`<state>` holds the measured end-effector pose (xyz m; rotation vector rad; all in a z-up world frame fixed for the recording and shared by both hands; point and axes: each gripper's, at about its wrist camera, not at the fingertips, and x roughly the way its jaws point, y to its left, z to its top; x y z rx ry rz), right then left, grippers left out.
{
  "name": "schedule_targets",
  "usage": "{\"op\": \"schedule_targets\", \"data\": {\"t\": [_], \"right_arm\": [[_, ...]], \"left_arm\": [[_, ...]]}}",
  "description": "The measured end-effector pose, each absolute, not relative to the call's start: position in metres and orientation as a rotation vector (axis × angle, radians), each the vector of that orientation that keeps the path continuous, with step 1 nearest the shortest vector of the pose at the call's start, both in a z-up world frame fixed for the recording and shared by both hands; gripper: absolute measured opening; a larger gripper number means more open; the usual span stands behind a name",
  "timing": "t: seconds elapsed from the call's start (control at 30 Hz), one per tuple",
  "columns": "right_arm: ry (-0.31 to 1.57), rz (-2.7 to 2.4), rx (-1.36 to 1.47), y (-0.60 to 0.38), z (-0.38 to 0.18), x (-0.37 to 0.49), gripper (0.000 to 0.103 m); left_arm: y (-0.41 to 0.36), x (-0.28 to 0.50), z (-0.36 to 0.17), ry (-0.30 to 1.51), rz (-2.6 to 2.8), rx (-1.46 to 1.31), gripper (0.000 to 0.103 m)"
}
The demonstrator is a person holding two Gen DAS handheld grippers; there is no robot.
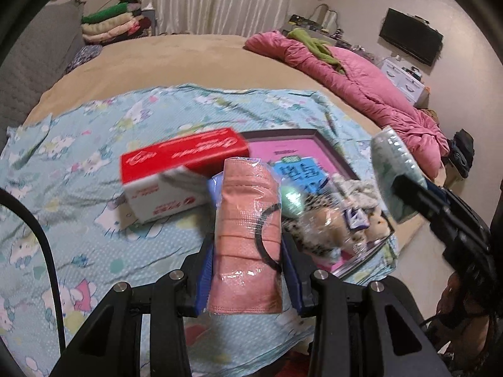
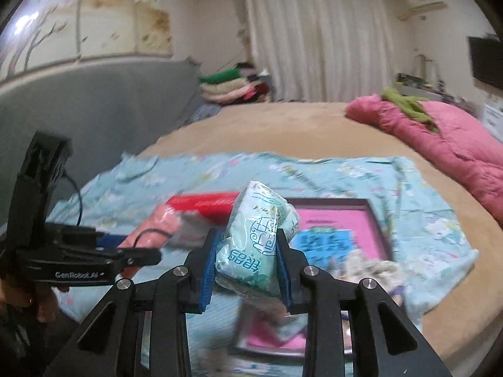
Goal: Organize soft objects
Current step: 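Lift pink towel in left tool while right tool carries tissue packet over tray, then lower tissue packet onto tray and open right tool while left tool lowers towel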
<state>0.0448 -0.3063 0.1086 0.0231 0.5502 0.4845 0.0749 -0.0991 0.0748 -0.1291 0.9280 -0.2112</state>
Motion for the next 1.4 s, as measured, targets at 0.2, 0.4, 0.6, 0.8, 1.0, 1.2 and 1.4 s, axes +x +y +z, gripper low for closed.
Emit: {"op": "schedule_targets", "data": {"t": [0.2, 0.4, 0.6, 0.8, 1.0, 1.2, 1.4], "right_arm": [[0.520, 0.370, 0.130, -0.362, 0.118, 0.052, 0.034], [0.528, 0.320, 0.177, -0.389, 0.112, 0.057, 0.034], [0.549, 0.298, 0.188, -0.397, 0.100, 0.060, 0.034], [0.574, 0.301, 0.180, -0.393, 0.089, 0.066, 0.034], [0.609, 0.286, 0.176, -0.391, 0.076, 0.075, 0.034], [0.647, 0.253, 0.176, -0.393, 0.063, 0.087, 0.035], [0.681, 0.229, 0.175, -0.394, 0.050, 0.097, 0.035]], "left_arm": [[-0.139, 0.092, 0.084, 0.928, -0.263, -0.082, 0.040], [-0.176, 0.113, 0.081, 0.945, -0.308, -0.036, 0.040], [-0.199, 0.142, 0.064, 0.996, -0.330, -0.042, 0.040], [-0.215, 0.167, 0.040, 1.053, -0.332, -0.025, 0.040], [-0.220, 0.181, 0.018, 1.106, -0.336, -0.024, 0.040], [-0.223, 0.182, 0.006, 1.141, -0.349, -0.017, 0.041], [-0.227, 0.181, 0.000, 1.152, -0.361, 0.002, 0.041]]}}
